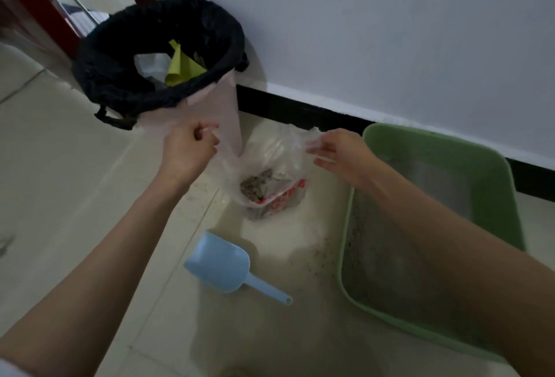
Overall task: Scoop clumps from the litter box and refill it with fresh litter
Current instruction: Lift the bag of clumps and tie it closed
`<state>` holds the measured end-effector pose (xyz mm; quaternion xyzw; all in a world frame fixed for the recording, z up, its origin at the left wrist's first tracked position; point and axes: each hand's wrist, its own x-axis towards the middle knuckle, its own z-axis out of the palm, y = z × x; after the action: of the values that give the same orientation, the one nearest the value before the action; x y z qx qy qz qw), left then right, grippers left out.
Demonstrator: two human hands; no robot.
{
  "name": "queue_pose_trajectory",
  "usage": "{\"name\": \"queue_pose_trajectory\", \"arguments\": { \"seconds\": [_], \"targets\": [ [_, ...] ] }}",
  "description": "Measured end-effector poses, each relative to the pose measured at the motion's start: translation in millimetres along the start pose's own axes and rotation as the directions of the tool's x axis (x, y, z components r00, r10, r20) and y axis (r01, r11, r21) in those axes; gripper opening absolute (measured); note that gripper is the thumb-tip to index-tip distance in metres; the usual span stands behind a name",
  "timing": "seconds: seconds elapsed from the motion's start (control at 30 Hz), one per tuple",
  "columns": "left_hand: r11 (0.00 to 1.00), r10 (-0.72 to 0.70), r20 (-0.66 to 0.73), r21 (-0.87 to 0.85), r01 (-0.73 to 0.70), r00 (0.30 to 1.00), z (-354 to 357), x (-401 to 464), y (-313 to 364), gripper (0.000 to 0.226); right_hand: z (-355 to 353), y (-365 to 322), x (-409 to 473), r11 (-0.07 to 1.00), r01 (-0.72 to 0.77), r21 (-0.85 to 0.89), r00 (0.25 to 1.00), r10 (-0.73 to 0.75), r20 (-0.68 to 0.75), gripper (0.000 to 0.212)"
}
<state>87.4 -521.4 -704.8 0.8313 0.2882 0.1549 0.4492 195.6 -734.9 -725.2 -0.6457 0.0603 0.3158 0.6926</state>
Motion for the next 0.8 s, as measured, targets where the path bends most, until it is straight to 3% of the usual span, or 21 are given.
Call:
{"name": "queue_pose_trajectory", "arguments": {
  "seconds": [0.17,0.3,0.43,0.5,0.53,0.6,0.67,0.73,0.8],
  "targets": [
    [0.989,0.135,-0.067,-0.043,-0.138,0.989,-13.5,-3.1,43.1,0.024,-5.3,-21.1,-15.4,0.987,0.157,-0.017,0.987,-0.157,0.024,0.033],
    [0.983,0.177,-0.071,-0.032,-0.180,0.982,-10.2,-10.7,45.6,0.025,-4.6,-26.2,-22.9,0.919,0.262,-0.295,0.960,-0.281,-0.021,0.033],
    [0.990,0.129,-0.049,-0.053,-0.131,0.990,-2.0,-11.6,39.5,0.023,-10.1,-1.4,-14.6,0.833,0.188,-0.521,0.966,-0.253,-0.057,0.022],
    [0.986,0.156,-0.019,-0.055,-0.157,0.988,2.5,-13.2,39.2,0.019,-14.7,5.8,-19.2,0.791,0.205,-0.577,0.968,-0.251,-0.001,0.013],
    [0.983,0.172,-0.007,-0.062,-0.173,0.985,4.9,-14.5,39.7,0.019,-18.9,7.3,-21.7,0.767,0.231,-0.599,0.968,-0.241,0.064,0.020],
    [0.980,0.183,-0.008,-0.080,-0.183,0.983,9.5,-17.2,40.4,0.022,-29.1,7.5,-26.9,0.634,0.290,-0.717,0.957,-0.198,0.212,0.044],
    [0.982,0.146,-0.012,-0.121,-0.147,0.989,13.8,-20.7,40.1,0.030,-36.9,9.2,-32.7,0.358,0.323,-0.876,0.947,-0.114,0.302,0.062],
    [0.977,0.105,-0.003,-0.184,-0.104,0.994,17.9,-25.1,36.9,0.040,-40.7,12.7,-37.8,0.109,0.308,-0.945,0.951,-0.008,0.309,0.074],
    [0.975,0.080,-0.006,-0.210,-0.079,0.997,21.3,-30.1,31.4,0.047,-41.4,16.5,-40.5,-0.034,0.297,-0.954,0.954,0.044,0.295,0.076]
  ]
}}
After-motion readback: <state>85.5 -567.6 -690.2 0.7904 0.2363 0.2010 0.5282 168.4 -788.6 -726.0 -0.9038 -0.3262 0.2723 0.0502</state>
